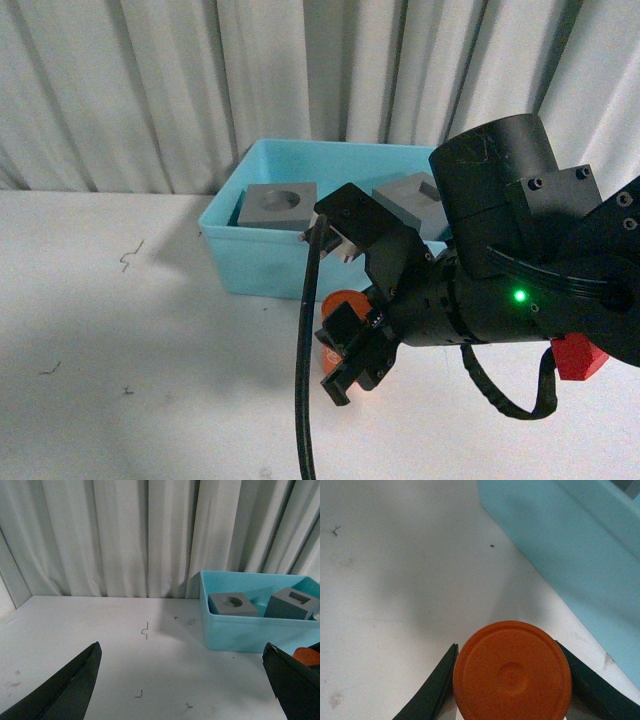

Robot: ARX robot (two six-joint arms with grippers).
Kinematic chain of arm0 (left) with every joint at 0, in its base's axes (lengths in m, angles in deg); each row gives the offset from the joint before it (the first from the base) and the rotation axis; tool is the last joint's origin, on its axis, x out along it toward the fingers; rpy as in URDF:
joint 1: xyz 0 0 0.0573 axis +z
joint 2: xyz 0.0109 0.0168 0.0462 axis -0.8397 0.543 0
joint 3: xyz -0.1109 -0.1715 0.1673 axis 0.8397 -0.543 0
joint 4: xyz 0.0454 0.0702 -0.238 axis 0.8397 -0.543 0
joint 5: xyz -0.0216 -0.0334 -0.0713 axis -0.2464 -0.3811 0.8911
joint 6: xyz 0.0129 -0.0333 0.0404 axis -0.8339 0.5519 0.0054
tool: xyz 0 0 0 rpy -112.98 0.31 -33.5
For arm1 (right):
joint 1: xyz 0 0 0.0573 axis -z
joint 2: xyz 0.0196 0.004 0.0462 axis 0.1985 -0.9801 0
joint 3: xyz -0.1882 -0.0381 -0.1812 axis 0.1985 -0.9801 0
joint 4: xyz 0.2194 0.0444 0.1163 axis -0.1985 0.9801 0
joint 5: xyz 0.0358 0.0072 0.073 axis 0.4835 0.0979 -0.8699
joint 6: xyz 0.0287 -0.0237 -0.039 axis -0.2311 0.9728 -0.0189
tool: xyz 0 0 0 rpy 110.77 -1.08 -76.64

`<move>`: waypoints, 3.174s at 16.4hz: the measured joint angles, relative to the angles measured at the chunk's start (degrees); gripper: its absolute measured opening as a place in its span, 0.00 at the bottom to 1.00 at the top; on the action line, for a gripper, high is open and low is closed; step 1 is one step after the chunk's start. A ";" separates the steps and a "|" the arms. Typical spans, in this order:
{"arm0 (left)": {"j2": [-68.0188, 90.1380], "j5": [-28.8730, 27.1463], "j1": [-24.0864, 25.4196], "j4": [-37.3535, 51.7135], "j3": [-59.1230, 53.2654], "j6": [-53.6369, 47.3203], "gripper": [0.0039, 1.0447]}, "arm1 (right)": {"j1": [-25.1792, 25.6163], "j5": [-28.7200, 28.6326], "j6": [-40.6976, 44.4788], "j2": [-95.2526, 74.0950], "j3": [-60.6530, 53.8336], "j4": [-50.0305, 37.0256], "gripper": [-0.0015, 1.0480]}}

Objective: Place gray and orange parts in blue box

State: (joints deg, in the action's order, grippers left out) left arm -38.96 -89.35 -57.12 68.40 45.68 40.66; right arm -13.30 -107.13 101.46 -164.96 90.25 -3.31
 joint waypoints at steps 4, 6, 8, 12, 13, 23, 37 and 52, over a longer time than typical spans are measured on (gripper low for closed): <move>0.00 0.00 0.00 0.00 0.00 0.00 0.94 | 4.17 -0.31 -11.37 22.99 -8.41 -9.49 0.46; 0.00 0.00 0.00 0.00 0.00 -0.02 0.94 | 9.66 9.35 -16.46 10.38 5.07 -11.06 0.46; 0.00 0.00 0.00 0.00 0.00 0.00 0.94 | 6.34 12.17 -17.73 1.60 17.27 -8.24 0.46; 0.00 0.00 0.00 0.00 0.00 0.00 0.94 | 5.86 14.01 -19.23 -6.82 19.10 -5.46 0.46; 0.00 0.00 0.00 0.00 0.00 0.00 0.94 | 5.55 14.19 -19.37 -7.67 20.09 -5.20 0.46; 0.00 0.00 0.00 0.00 0.00 0.00 0.94 | 4.42 14.03 -19.37 -8.87 23.54 -4.35 0.46; 0.00 0.00 0.00 0.00 0.00 0.00 0.94 | 2.56 14.56 -20.26 -15.50 29.44 0.31 0.67; 0.00 0.00 0.00 -0.02 0.00 -0.02 0.94 | 11.30 21.62 -24.50 39.82 -18.23 -6.82 0.94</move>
State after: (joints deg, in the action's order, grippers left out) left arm -38.96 -89.35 -57.12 68.38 45.68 40.63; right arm -2.00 -85.52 76.96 -125.14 72.02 -10.13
